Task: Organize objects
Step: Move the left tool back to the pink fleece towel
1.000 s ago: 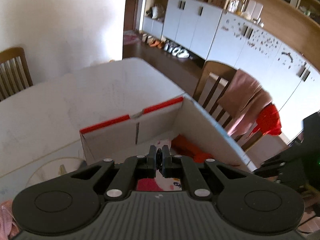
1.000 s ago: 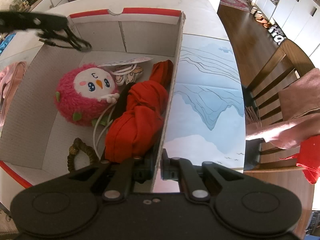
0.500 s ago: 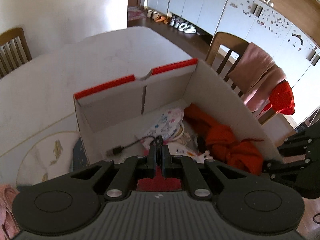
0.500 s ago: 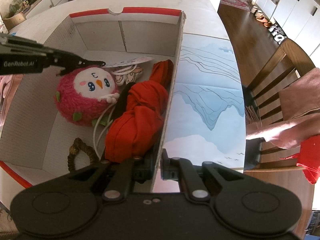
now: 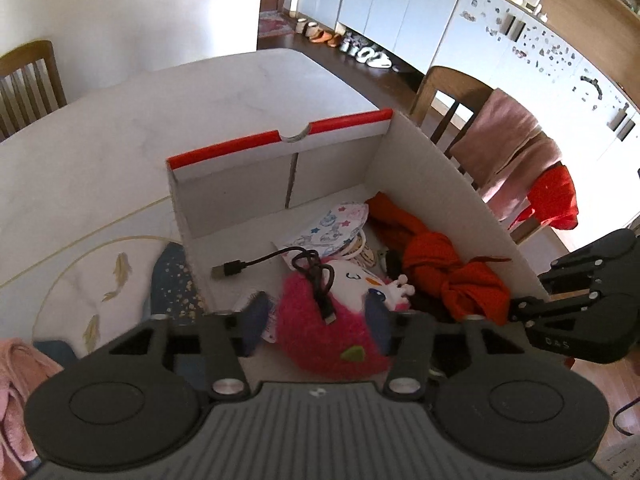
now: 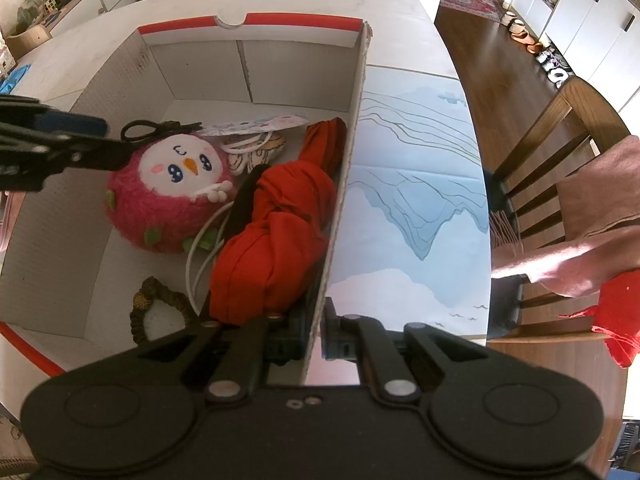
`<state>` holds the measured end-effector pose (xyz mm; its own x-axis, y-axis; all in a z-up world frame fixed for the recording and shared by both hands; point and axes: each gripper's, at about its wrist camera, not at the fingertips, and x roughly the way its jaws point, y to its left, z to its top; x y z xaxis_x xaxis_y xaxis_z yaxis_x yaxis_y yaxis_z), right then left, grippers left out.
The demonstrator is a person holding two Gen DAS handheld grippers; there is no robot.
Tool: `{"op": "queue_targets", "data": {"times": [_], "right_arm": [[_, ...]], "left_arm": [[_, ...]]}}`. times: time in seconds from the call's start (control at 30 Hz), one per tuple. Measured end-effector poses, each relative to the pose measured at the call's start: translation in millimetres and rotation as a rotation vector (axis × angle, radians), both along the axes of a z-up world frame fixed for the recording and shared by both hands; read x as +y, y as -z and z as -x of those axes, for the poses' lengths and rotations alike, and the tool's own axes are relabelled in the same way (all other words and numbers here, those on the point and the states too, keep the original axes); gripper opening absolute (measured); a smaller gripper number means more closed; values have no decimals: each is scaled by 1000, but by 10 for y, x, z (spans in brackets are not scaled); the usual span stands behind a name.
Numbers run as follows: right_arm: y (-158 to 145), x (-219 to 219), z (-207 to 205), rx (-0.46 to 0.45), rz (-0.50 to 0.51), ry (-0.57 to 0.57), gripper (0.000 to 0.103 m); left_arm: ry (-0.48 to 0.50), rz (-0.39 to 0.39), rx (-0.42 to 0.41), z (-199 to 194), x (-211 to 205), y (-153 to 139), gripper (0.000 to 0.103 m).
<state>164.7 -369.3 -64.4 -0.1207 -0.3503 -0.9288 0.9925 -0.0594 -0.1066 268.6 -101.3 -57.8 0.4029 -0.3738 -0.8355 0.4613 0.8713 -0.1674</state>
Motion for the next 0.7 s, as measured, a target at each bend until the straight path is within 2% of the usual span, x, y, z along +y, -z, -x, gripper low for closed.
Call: {"op": "queue_targets", "data": {"times": [0.43,0.7], "right_arm": [[-1,6,-2,4,-6,11,6],[1,6,-4,5,-13,39,6]], "left_arm": [[-83,75,-85,267,507,-450,55],[-200,45,-121,486,1032,-527,72]]}}
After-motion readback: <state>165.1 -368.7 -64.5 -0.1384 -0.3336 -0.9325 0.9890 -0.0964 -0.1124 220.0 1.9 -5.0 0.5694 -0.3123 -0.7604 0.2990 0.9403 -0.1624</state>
